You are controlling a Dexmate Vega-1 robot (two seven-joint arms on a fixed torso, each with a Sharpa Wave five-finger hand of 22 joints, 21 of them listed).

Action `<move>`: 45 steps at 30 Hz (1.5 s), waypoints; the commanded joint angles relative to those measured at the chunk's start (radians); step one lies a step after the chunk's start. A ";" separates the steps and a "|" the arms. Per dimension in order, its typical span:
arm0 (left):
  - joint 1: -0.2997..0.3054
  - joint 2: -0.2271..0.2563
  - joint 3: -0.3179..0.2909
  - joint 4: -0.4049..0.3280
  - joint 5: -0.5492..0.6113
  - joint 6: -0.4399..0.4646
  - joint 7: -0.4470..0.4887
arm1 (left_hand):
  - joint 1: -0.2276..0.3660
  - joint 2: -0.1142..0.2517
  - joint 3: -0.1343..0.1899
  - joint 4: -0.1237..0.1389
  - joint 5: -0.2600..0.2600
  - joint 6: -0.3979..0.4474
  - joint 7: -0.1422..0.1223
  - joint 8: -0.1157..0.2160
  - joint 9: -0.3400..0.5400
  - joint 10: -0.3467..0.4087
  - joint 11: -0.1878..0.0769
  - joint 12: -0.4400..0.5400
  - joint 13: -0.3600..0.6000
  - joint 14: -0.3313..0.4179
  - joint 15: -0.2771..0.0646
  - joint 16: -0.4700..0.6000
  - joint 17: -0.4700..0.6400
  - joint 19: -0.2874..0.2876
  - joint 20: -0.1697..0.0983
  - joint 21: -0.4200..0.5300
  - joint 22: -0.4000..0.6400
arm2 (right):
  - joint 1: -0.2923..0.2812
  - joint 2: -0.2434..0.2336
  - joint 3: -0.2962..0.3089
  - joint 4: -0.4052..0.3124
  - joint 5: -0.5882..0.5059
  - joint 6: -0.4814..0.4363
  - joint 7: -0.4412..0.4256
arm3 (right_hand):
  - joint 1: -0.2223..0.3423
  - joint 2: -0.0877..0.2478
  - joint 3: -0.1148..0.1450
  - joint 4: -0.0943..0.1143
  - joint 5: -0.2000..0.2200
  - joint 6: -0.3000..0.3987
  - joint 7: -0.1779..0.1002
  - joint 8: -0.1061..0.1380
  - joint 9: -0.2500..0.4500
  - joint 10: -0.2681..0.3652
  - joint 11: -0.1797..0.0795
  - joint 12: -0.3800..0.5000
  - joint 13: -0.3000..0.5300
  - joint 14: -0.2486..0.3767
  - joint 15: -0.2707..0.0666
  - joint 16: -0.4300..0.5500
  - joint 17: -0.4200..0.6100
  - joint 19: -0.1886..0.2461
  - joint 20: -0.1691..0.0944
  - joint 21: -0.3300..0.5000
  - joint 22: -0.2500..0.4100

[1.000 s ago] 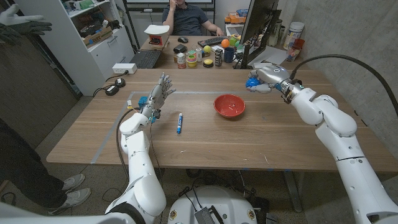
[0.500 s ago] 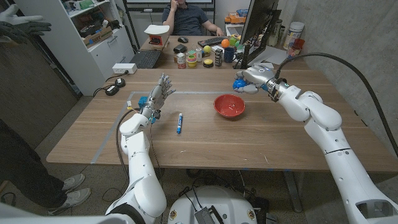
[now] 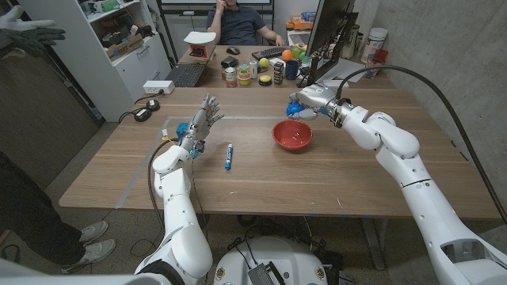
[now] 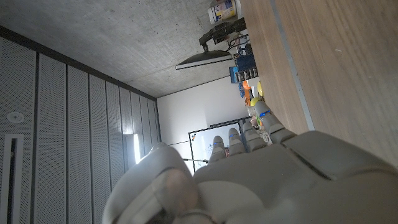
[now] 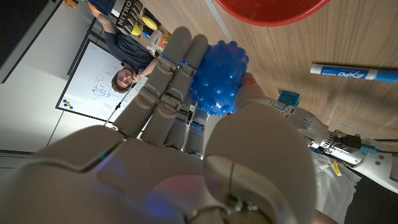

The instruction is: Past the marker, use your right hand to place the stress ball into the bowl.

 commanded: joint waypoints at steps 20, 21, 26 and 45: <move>-0.014 0.010 -0.002 0.040 -0.002 -0.013 -0.004 | -0.005 -0.001 -0.007 0.004 0.004 0.003 -0.009 0.002 0.004 -0.005 0.001 0.003 0.005 -0.010 0.004 0.003 0.003 0.004 0.005 -0.008 0.003 | 0.143 0.003 -0.147 0.207 -0.066 -0.028 0.003 | 0.076 0.055 -0.008 -0.004 0.011 0.041 0.007 0.041 0.138 0.011 0.002 0.005 0.008 -0.032 -0.029 -0.011 0.006 -0.005 -0.074 -0.007 -0.006; -0.015 0.011 -0.002 0.041 -0.001 -0.013 -0.004 | -0.005 -0.001 -0.007 0.004 0.004 0.004 -0.010 0.002 0.004 -0.005 0.002 0.003 0.005 -0.010 0.003 0.004 0.003 0.005 0.004 -0.007 0.003 | 0.145 0.002 -0.150 0.213 -0.066 -0.028 0.001 | 0.076 0.055 -0.008 -0.004 0.011 0.041 0.006 0.042 0.138 0.012 0.002 0.005 0.008 -0.032 -0.029 -0.011 0.006 -0.005 -0.074 -0.007 -0.006; -0.022 0.016 -0.001 0.055 0.004 -0.014 -0.002 | -0.006 -0.001 -0.008 0.004 0.004 0.003 -0.009 0.001 0.004 -0.004 0.002 0.003 0.005 -0.010 0.003 0.004 0.003 0.005 0.005 -0.008 0.003 | 0.154 -0.005 -0.163 0.240 -0.069 -0.026 -0.004 | 0.079 0.057 -0.011 -0.003 0.012 0.043 0.006 0.042 0.137 0.012 0.000 0.005 0.007 -0.032 -0.029 -0.013 0.008 -0.005 -0.074 -0.008 -0.007; -0.045 0.031 -0.004 0.100 0.011 -0.023 -0.003 | -0.008 -0.002 -0.010 0.004 0.005 0.004 -0.008 0.001 0.003 -0.007 0.000 0.002 0.005 -0.010 0.003 0.003 0.003 0.006 0.005 -0.010 0.003 | 0.171 -0.018 -0.196 0.287 -0.071 -0.024 0.006 | 0.082 0.058 -0.022 0.002 0.012 0.047 0.006 0.045 0.134 0.016 0.000 0.006 0.008 -0.034 -0.029 -0.019 0.011 -0.011 -0.073 -0.011 -0.009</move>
